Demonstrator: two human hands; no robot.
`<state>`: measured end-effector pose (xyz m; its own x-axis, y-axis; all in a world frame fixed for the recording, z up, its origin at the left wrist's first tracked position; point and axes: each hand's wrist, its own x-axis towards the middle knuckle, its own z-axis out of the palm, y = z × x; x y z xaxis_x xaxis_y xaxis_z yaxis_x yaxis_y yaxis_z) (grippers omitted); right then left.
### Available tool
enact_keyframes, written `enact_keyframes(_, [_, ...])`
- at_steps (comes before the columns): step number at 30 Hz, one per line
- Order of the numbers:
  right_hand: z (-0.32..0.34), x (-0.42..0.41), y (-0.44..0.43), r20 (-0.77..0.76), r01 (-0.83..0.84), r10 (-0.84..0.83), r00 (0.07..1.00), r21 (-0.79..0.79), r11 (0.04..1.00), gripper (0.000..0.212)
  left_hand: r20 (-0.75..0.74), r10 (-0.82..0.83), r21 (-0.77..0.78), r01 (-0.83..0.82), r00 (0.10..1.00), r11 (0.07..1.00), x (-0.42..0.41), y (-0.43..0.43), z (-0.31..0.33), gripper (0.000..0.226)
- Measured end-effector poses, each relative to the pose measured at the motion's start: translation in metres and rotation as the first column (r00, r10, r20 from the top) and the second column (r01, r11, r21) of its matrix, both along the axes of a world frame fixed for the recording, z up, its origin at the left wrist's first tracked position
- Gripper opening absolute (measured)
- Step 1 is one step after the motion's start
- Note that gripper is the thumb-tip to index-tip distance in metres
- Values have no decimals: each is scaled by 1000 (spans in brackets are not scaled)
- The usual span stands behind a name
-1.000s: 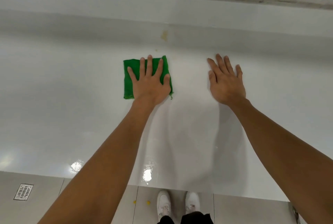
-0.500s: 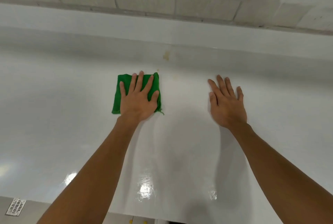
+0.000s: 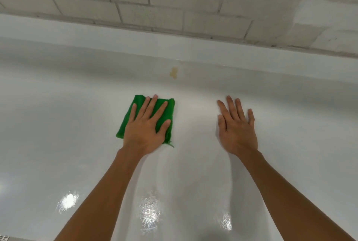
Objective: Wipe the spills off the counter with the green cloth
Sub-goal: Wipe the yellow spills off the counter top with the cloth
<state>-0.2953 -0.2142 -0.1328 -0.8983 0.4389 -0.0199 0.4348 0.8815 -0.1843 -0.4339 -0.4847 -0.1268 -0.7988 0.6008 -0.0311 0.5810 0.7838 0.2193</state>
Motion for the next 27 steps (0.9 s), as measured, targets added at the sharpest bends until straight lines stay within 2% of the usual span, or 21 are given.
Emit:
enact_keyframes(4, [-1, 0, 0, 5, 6, -6, 1000, 9, 1000, 61, 36, 124, -83, -121, 992, 989, -35, 30, 3, 69])
enact_keyframes(7, [-2, -1, 0, 5, 6, -6, 1000, 5, 1000, 61, 52, 138, -93, -132, 989, 987, -36, 72, 4, 67])
enact_keyframes(11, [-3, -1, 2, 1, -7, 7, 1000, 13, 1000, 62, 9, -13, -80, 14, 1000, 997, 16, 100, 4, 67])
enact_keyframes(15, [-3, 0, 7, -30, -25, 25, 999, -21, 999, 62, -39, -119, -7, 119, 992, 993, 42, 55, -1, 65])
enact_keyframes(18, [1, -7, 17, -130, -40, 38, 991, -8, 999, 59, -80, -44, 30, 46, 996, 998, 18, 17, -4, 65])
enact_keyframes(20, [2, -19, 31, -171, -60, 64, 983, 24, 998, 57, -40, 46, -3, -46, 998, 999, -5, 15, -3, 67])
enact_keyframes(24, [0, -43, 58, -175, -95, 95, 980, 8, 995, 57, 28, 159, -93, -156, 987, 983, -38, 62, 2, 68])
enact_keyframes(27, [-4, -48, 66, -193, -107, 108, 975, 16, 994, 56, 35, 126, -100, -122, 991, 987, -30, 103, 4, 68])
